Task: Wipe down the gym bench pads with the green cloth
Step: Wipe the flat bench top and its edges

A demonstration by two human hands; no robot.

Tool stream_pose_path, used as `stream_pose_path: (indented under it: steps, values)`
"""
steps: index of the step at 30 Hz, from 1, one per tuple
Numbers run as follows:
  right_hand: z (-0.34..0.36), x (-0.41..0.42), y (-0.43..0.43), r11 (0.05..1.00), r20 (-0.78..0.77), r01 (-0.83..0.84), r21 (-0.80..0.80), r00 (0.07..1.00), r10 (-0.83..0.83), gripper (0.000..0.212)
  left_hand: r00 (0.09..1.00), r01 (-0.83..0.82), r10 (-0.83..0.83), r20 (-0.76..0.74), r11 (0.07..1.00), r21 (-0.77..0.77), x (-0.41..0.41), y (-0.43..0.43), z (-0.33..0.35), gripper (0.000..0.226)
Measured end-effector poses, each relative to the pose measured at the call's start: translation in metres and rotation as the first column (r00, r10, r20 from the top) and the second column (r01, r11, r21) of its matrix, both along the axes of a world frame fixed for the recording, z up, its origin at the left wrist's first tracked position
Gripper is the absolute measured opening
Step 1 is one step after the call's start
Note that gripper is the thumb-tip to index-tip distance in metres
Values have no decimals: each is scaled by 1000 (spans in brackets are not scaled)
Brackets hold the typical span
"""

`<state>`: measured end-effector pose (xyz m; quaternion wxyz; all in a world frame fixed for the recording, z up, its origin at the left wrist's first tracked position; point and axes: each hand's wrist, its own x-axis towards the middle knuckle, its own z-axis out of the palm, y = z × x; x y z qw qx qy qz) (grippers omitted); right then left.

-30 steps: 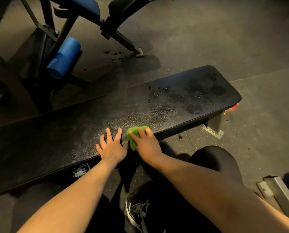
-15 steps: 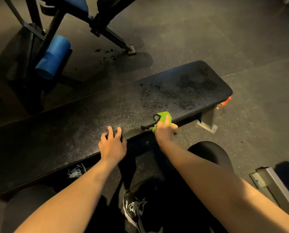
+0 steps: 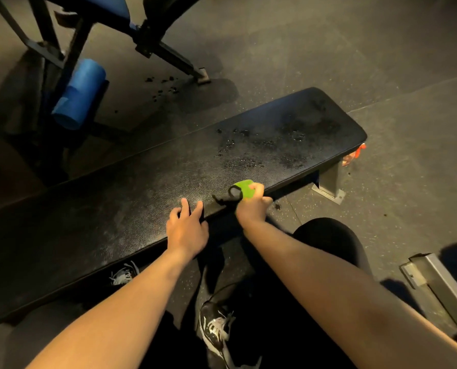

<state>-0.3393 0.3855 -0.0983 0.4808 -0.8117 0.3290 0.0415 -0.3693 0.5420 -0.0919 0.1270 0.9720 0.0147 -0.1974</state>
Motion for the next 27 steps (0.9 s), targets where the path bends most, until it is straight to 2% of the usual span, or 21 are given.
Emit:
stream_pose_path:
  steps: [3, 4, 7, 9, 12, 16, 18, 21, 23, 25, 27]
  values:
    - [0, 20, -24, 991, 35, 109, -75, 994, -107, 27, 1000, -7, 7, -25, 1000, -1, 5, 0, 2, 58]
    - [2, 19, -26, 982, -2, 138, -128, 990, -140, 29, 999, -8, 8, -35, 1000, 0, 6, 0, 3, 58]
    - [5, 12, -2, 964, -102, 265, 40, 960, -259, 37, 998, -31, 31, -59, 999, -15, 7, -3, 4, 60]
    - [4, -1, 29, 965, -107, 206, 165, 976, -190, 39, 997, -50, 49, -62, 998, -23, 8, -5, 4, 61]
    - [-2, -22, 64, 966, -79, 73, 248, 995, -55, 32, 997, -41, 40, -68, 999, -12, 7, -4, 5, 64]
    - [0, -25, 55, 932, -67, 67, 356, 997, -46, 37, 997, 3, -2, -73, 1000, 16, 6, 2, 7, 72]
    - [2, -15, 35, 934, -57, 113, 338, 993, -99, 43, 996, 2, -2, -94, 1000, 8, 7, 3, 8, 74]
    - [6, 16, -14, 911, -110, 310, 271, 950, -291, 45, 993, -5, 4, -119, 1000, -4, 9, 4, 9, 75]
    - [9, 31, -42, 929, -85, 304, 212, 953, -292, 46, 993, -7, 7, -120, 1000, -2, 9, 3, 9, 75]
    - [7, 38, -51, 955, -117, 284, 81, 955, -274, 41, 993, -11, 12, -120, 1000, 2, 9, 2, 8, 76]
    - [9, 33, -43, 919, -145, 385, 89, 917, -371, 43, 992, -21, 21, -128, 1000, -4, 9, 1, 8, 77]
